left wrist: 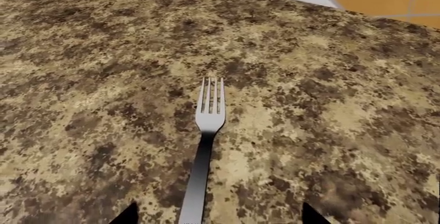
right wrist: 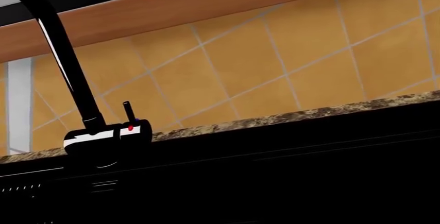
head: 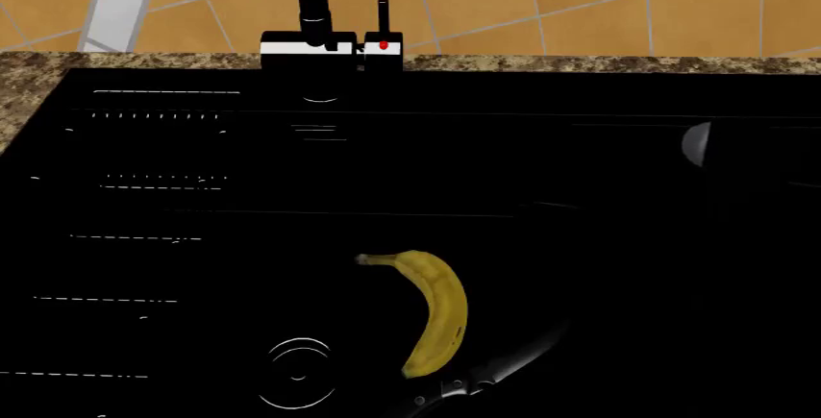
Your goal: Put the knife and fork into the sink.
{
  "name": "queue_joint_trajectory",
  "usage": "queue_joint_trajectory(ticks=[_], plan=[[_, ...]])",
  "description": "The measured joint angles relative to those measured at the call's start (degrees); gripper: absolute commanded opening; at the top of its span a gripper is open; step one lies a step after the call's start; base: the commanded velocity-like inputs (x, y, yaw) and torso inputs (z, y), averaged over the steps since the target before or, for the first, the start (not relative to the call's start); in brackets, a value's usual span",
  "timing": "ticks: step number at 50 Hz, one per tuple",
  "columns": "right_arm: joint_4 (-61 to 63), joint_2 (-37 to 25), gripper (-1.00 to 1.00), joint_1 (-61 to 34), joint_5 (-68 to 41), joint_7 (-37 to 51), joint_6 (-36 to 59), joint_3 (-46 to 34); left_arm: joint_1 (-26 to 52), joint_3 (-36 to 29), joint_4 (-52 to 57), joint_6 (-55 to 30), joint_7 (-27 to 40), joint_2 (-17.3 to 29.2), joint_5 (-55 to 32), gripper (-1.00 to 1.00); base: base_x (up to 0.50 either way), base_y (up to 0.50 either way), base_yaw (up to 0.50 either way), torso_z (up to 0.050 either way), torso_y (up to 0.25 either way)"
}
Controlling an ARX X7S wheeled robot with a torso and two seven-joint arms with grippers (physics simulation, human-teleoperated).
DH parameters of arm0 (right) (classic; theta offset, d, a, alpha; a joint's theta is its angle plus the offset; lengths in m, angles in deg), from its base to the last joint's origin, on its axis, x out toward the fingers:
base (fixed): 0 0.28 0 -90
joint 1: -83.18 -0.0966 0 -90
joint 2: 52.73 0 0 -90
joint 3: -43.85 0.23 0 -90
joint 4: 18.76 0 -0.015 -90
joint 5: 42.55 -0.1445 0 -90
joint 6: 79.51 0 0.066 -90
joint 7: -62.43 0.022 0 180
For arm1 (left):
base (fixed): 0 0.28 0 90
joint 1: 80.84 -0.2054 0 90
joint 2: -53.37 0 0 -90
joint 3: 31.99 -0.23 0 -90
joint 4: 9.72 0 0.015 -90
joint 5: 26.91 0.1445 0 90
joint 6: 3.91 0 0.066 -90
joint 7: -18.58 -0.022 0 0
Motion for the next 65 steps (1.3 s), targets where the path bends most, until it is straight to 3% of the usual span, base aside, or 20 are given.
queue_joint_trajectory(ticks=[26,45,46,65], plan=[[-1.1,0.0,1.00,-0.9,-0.1,0.4,-0.3,-1.3,-3.8,-0.3,-2.2,2.4,-0.5,0.3,-1.8,1.00,0.00,0.00,0.00,0.000,0.000],[-3.3,0.2,1.00,-1.7,0.3,0.4,-1.3,-2.6,-4.4,-0.3,-6.5,1.6,-3.4,-2.1,-1.7,1.00,0.00,0.00,0.00,0.000,0.000],[-3.4,0.2,1.00,-1.7,0.3,0.4,-1.3,-2.6,-4.3,-0.3,-6.7,1.5,-3.4,-2.2,-1.6,-1.00,0.00,0.00,0.00,0.000,0.000],[-4.0,0.2,1.00,-2.0,0.0,0.8,-1.7,-2.9,-3.4,-1.1,-5.4,-0.9,-2.1,-2.5,1.7,-1.00,0.00,0.00,0.00,0.000,0.000]])
